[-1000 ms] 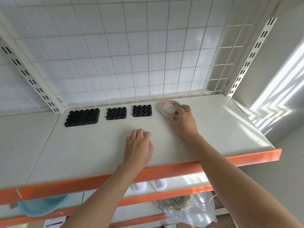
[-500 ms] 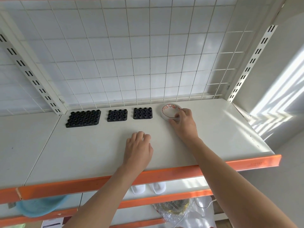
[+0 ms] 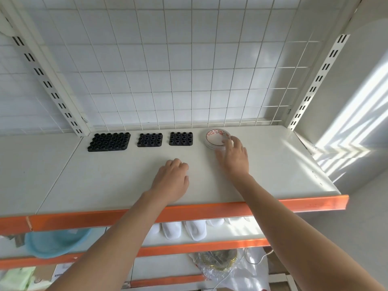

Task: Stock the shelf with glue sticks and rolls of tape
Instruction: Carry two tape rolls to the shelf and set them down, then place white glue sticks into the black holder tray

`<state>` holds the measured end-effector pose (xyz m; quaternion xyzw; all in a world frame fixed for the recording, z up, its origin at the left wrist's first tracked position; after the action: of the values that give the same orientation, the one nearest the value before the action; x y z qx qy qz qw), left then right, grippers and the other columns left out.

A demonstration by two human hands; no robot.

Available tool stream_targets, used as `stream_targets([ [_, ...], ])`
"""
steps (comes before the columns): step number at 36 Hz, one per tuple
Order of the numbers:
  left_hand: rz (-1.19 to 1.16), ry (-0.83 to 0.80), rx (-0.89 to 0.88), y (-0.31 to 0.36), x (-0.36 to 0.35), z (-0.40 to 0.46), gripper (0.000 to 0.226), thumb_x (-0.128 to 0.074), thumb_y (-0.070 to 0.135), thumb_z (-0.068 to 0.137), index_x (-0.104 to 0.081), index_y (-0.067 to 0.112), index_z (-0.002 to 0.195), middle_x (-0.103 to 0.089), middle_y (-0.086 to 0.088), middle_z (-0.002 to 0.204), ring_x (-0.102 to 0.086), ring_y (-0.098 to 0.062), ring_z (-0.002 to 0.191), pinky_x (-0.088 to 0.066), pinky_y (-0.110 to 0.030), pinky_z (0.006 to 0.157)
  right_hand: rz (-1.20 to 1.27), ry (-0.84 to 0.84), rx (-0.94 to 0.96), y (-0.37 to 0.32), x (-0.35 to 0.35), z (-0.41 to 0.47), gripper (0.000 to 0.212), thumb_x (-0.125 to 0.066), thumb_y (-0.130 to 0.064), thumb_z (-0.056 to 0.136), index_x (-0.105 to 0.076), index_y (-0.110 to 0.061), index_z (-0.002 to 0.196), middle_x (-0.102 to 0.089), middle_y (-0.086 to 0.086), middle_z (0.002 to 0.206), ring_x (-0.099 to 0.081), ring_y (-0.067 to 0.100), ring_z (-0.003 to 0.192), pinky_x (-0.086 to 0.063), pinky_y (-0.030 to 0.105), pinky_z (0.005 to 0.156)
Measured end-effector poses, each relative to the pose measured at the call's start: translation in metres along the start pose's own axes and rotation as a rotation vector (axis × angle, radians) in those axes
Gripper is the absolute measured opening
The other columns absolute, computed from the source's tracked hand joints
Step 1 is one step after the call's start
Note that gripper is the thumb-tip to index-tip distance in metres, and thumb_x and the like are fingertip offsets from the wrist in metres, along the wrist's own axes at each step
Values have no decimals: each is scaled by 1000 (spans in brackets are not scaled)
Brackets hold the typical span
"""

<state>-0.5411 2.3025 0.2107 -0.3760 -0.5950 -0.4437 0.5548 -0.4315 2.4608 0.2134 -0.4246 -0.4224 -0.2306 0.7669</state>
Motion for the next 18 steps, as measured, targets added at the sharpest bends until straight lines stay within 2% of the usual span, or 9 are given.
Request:
stream_targets([
  [6, 38, -104, -29, 0, 21, -8, 29, -37, 26, 99, -56, 12, 116, -52, -5, 118, -46, -26, 114, -44, -40, 92, -36, -117, 86, -26, 12, -35, 48, -50, -35, 97, -42, -18, 141, -30, 11, 152, -35, 28, 135, -27, 38, 111],
  [11, -11, -21, -66, -7, 60, -25, 26, -37, 24, 99, -59, 15, 109, -56, -2, 112, -52, -23, 107, -45, -37, 86, -21, -194, 145, -66, 27, -64, 56, -46, -41, 98, -29, -25, 149, -22, 6, 157, -28, 25, 142, -27, 39, 113],
  [14, -42, 38, -76, -19, 92, -43, 22, -38, 24, 97, -59, 16, 99, -58, 1, 102, -55, -21, 94, -46, -34, 76, -9, -136, 177, -98, 48, -79, 53, -48, -41, 97, -36, -25, 146, -30, 3, 154, -36, 24, 137, -39, 40, 105],
  [18, -68, 134, -77, -38, 144, -71, 21, -37, 25, 96, -58, 19, 94, -59, 7, 94, -54, -18, 84, -40, -31, 67, 18, 99, 250, -150, 95, -104, 40, -57, -35, 94, -55, -19, 131, -52, 1, 134, -53, 24, 120, -53, 41, 82],
])
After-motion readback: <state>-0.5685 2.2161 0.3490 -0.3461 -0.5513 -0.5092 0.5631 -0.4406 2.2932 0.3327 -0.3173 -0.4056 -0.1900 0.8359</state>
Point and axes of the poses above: each hand's wrist, its own z-axis towards the middle knuckle, its own x-axis out of the back of the hand, y = z × x, the point moved 9 cm from there along z, towards the middle knuckle
